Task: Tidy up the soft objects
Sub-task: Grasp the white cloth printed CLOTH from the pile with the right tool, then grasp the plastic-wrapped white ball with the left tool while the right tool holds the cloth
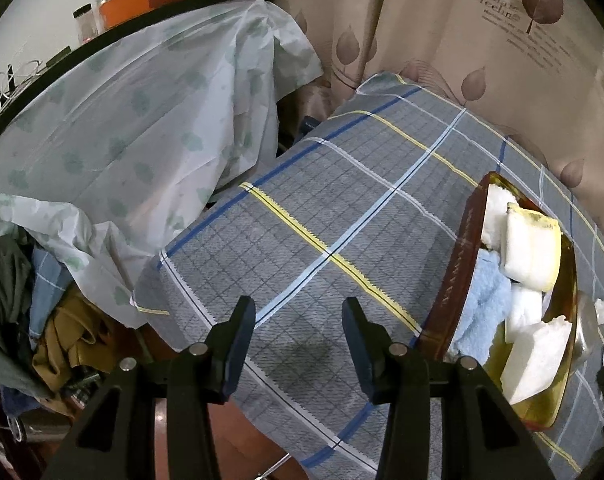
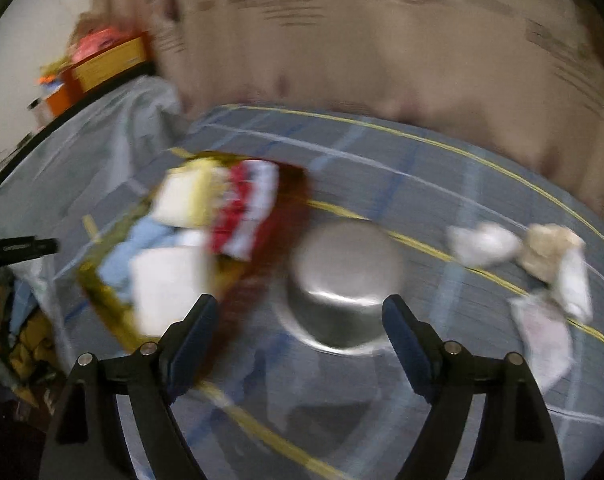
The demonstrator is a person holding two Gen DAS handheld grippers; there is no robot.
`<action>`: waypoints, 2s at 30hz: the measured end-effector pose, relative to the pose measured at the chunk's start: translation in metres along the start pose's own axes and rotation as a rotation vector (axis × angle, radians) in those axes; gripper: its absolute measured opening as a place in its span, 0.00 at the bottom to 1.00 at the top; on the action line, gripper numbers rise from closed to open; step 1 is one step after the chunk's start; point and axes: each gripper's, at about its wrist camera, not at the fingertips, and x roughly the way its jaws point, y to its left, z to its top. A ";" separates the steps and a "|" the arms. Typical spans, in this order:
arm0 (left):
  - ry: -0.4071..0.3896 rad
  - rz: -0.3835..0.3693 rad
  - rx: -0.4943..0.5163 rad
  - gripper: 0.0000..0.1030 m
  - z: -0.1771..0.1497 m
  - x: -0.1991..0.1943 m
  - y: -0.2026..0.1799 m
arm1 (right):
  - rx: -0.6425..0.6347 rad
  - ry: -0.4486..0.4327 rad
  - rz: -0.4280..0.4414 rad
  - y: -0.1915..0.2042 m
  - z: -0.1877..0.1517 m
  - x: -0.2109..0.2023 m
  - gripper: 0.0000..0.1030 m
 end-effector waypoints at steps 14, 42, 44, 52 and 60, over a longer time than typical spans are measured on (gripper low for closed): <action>-0.009 0.018 0.067 0.45 -0.004 -0.004 -0.022 | 0.265 0.003 -0.289 -0.196 -0.030 -0.028 0.80; -0.022 -0.224 0.505 0.45 -0.019 -0.048 -0.250 | 0.399 -0.007 -0.202 -0.278 -0.019 0.033 0.57; -0.024 -0.242 0.537 0.45 -0.024 -0.050 -0.268 | 0.393 -0.025 -0.205 -0.278 -0.024 0.024 0.55; -0.022 -0.340 0.671 0.45 -0.054 -0.059 -0.340 | 0.382 -0.082 -0.267 -0.278 -0.056 -0.022 0.53; 0.025 -0.471 0.774 0.48 -0.066 -0.056 -0.403 | 0.350 -0.037 -0.410 -0.284 -0.100 -0.044 0.50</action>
